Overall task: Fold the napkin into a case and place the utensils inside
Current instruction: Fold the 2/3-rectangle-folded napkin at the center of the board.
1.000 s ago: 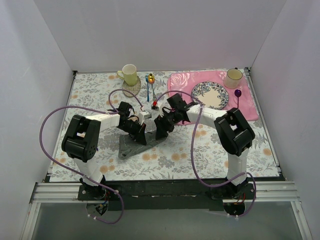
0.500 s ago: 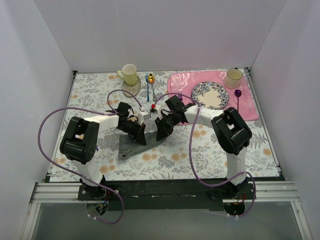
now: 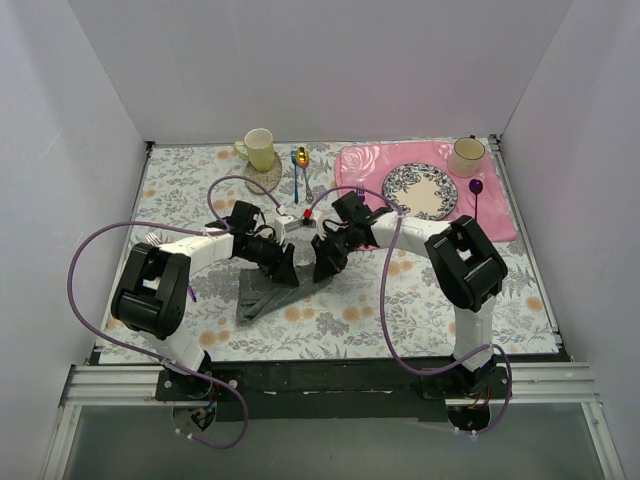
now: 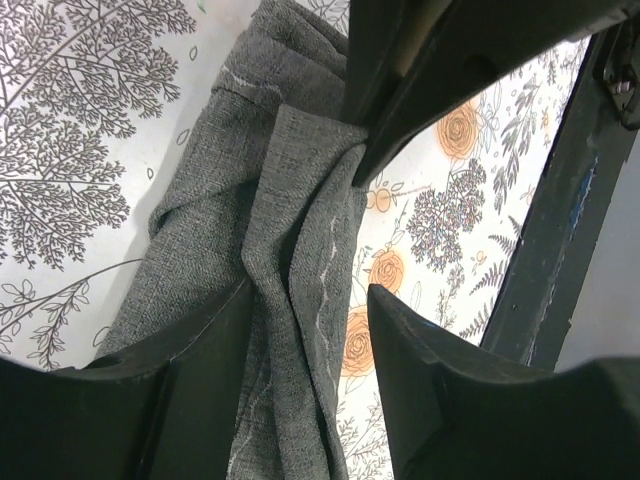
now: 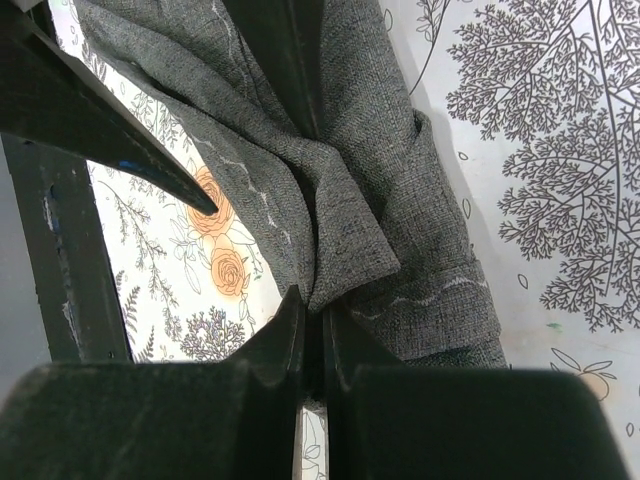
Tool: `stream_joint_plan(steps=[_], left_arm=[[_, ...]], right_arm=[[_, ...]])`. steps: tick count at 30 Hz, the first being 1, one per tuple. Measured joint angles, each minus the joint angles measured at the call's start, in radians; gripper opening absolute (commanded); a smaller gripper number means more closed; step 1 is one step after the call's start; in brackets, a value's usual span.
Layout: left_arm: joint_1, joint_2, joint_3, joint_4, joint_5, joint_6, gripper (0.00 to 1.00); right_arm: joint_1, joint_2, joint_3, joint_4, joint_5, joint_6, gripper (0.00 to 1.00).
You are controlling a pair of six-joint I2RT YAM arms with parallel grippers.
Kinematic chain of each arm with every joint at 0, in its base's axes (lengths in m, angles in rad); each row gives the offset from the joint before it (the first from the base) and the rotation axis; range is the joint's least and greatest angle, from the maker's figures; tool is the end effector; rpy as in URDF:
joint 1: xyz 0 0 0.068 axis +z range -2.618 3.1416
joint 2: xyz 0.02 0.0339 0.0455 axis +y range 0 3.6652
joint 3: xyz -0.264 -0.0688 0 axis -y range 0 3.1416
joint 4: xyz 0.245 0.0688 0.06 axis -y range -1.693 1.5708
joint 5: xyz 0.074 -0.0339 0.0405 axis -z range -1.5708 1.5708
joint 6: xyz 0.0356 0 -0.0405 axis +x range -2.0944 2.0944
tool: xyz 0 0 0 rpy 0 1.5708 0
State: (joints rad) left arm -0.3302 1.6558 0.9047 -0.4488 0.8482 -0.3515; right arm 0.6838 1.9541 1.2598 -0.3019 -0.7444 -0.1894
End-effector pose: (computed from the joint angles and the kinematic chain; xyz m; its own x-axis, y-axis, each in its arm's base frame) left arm 0.2730 -0.1218 0.1623 -0.9901 0.0987 -0.0996 0.1392 0.6086 -0.7811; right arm 0.2947 0.2713 0.1636 -0.4978 -0.5844 -0.6408 -0.8592 0.2316 0.4562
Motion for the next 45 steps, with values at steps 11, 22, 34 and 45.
stream_joint_plan(steps=[11,22,34,45], left_arm=[[-0.001,0.001,-0.017,0.109,0.008,-0.071,0.50],[-0.013,0.003,-0.043,0.122,0.063,-0.082,0.07],[-0.042,-0.034,-0.121,0.158,0.057,-0.110,0.00],[-0.148,-0.119,-0.178,0.204,-0.039,-0.116,0.00]], right_arm=[[0.000,-0.037,-0.033,0.038,-0.018,-0.002,0.01],[0.000,-0.043,-0.047,0.047,-0.022,-0.005,0.18],[-0.036,-0.077,-0.047,0.025,-0.032,0.064,0.54],[-0.089,-0.114,-0.045,-0.050,0.048,0.083,0.43]])
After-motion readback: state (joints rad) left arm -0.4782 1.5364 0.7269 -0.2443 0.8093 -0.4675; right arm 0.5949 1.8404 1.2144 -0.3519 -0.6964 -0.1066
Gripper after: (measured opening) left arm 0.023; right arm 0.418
